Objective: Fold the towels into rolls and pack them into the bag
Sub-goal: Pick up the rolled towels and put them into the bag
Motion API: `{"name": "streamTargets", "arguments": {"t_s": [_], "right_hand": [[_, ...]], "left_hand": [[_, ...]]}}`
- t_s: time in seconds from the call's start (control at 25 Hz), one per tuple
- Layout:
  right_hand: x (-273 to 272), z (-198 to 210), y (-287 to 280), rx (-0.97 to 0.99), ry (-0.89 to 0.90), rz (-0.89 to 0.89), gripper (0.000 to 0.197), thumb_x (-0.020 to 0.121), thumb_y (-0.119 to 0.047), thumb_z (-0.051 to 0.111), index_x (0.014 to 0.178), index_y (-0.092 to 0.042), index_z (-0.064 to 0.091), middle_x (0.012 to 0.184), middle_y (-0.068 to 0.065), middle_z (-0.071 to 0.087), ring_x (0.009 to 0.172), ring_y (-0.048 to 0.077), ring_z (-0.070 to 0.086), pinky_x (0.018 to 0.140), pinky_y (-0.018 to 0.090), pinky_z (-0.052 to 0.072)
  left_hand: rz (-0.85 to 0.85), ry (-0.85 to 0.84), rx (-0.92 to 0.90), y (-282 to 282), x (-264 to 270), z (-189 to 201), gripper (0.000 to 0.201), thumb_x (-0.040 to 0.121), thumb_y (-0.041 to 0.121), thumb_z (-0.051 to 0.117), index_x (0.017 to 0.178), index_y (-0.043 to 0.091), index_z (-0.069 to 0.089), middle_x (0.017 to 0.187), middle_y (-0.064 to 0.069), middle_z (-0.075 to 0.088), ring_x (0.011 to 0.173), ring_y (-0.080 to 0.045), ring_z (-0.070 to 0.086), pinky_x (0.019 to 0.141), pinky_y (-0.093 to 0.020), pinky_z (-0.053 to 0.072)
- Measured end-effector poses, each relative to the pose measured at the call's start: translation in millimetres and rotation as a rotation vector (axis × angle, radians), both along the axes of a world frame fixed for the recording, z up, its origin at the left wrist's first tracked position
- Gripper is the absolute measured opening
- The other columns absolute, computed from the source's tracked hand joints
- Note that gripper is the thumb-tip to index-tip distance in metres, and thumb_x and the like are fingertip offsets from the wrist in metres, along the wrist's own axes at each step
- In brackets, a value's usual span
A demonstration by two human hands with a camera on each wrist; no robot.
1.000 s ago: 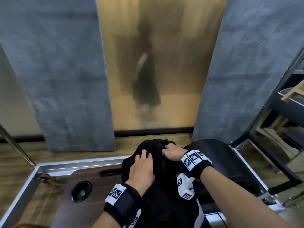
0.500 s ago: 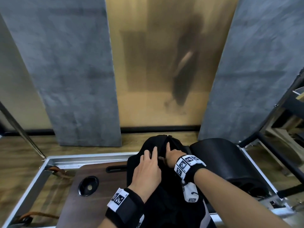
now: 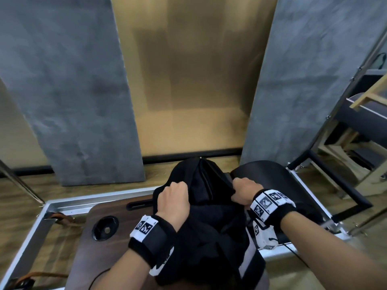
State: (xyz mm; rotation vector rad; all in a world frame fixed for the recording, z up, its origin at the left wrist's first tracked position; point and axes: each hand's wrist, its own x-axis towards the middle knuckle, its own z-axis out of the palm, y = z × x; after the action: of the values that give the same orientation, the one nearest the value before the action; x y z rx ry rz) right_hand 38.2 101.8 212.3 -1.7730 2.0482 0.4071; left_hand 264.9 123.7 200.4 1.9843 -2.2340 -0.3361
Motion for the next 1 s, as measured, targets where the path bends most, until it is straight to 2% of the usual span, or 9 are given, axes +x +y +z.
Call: {"name": "streamTargets", "arguments": {"t_s": [0.08,0.2,0.28,0.36,0.48,0.56,0.72,0.88,1.0], "right_hand": [[-3,6,-1,-0.116,-0.24,-0.082,0.014,0.099,-0.021,0.055,0.105,-0.009,0.05,0.093,0.012,0.072,0.072,0.026,0.076,0.064,0.032,0.058],[5,15,0,-0.254,-0.443,-0.098,0.014,0.105,-0.024,0.053,0.103,-0.011,0.047,0.053,0.003,0.066,0.037,0.013,0.062,0.04,0.021,0.045],[20,9,5,-0.175,-0.517,-0.074,0.013,0.106,-0.017,0.047,0.11,-0.005,0.049,0.058,0.01,0.07,0.045,0.019,0.067,0.041,0.024,0.049],[37,-7,15,-0.009,-0.505,-0.028,0.019,0.101,-0.005,0.042,0.118,0.001,0.048,0.083,0.022,0.073,0.061,0.031,0.075,0.051,0.036,0.061],[48,-29,27,0.138,-0.446,0.057,0.037,0.094,-0.001,0.041,0.13,-0.011,0.041,0.108,0.022,0.065,0.071,0.037,0.077,0.068,0.05,0.066],[41,-32,23,0.183,-0.486,0.046,0.036,0.097,-0.002,0.043,0.131,-0.013,0.04,0.105,0.022,0.066,0.067,0.036,0.076,0.064,0.046,0.066],[20,-10,-8,0.226,-0.54,0.03,0.019,0.105,-0.014,0.048,0.118,-0.003,0.056,0.088,0.019,0.074,0.061,0.029,0.071,0.047,0.03,0.057],[17,8,-58,-0.105,-0.68,-0.019,0.02,0.104,-0.016,0.058,0.103,0.002,0.068,0.072,0.015,0.071,0.045,0.02,0.066,0.038,0.025,0.051],[23,6,-100,-0.296,-0.825,-0.17,0.017,0.1,-0.011,0.065,0.096,0.004,0.07,0.067,0.015,0.068,0.042,0.019,0.062,0.038,0.025,0.05]], "left_hand": [[-0.007,0.112,0.005,-3,3,3,0.031,0.101,0.016,0.062,0.078,0.017,0.042,0.098,-0.008,0.059,0.091,-0.033,0.059,0.073,-0.041,0.044],[-0.003,0.354,-0.003,-5,-2,3,0.029,0.105,0.024,0.06,0.081,0.008,0.058,0.09,-0.014,0.066,0.089,-0.037,0.065,0.073,-0.044,0.051],[-0.025,0.409,-0.026,-2,-8,-4,0.033,0.107,0.019,0.053,0.077,0.007,0.057,0.082,-0.014,0.066,0.085,-0.039,0.065,0.073,-0.047,0.052],[-0.081,0.443,0.015,3,-14,-17,0.032,0.107,0.016,0.05,0.077,0.01,0.058,0.081,-0.012,0.067,0.085,-0.038,0.067,0.076,-0.048,0.053],[-0.173,0.458,0.221,6,-17,-36,0.024,0.106,0.017,0.053,0.091,0.014,0.071,0.091,-0.008,0.074,0.087,-0.029,0.073,0.082,-0.045,0.06],[-0.205,0.496,0.311,-3,-14,-40,0.022,0.106,0.02,0.057,0.093,0.016,0.074,0.088,-0.005,0.076,0.08,-0.021,0.075,0.076,-0.037,0.061],[-0.198,0.6,0.294,-32,-12,-30,0.03,0.106,0.028,0.062,0.086,0.009,0.075,0.076,-0.006,0.077,0.056,-0.007,0.068,0.052,-0.015,0.046],[-0.021,0.769,0.073,-73,-21,-22,0.029,0.105,0.02,0.062,0.082,0.007,0.074,0.068,-0.004,0.072,0.051,-0.008,0.061,0.051,-0.019,0.045],[0.129,0.853,-0.075,-110,-27,-21,0.023,0.102,0.022,0.067,0.087,0.006,0.076,0.078,-0.008,0.074,0.065,-0.015,0.069,0.062,-0.029,0.052]]}}
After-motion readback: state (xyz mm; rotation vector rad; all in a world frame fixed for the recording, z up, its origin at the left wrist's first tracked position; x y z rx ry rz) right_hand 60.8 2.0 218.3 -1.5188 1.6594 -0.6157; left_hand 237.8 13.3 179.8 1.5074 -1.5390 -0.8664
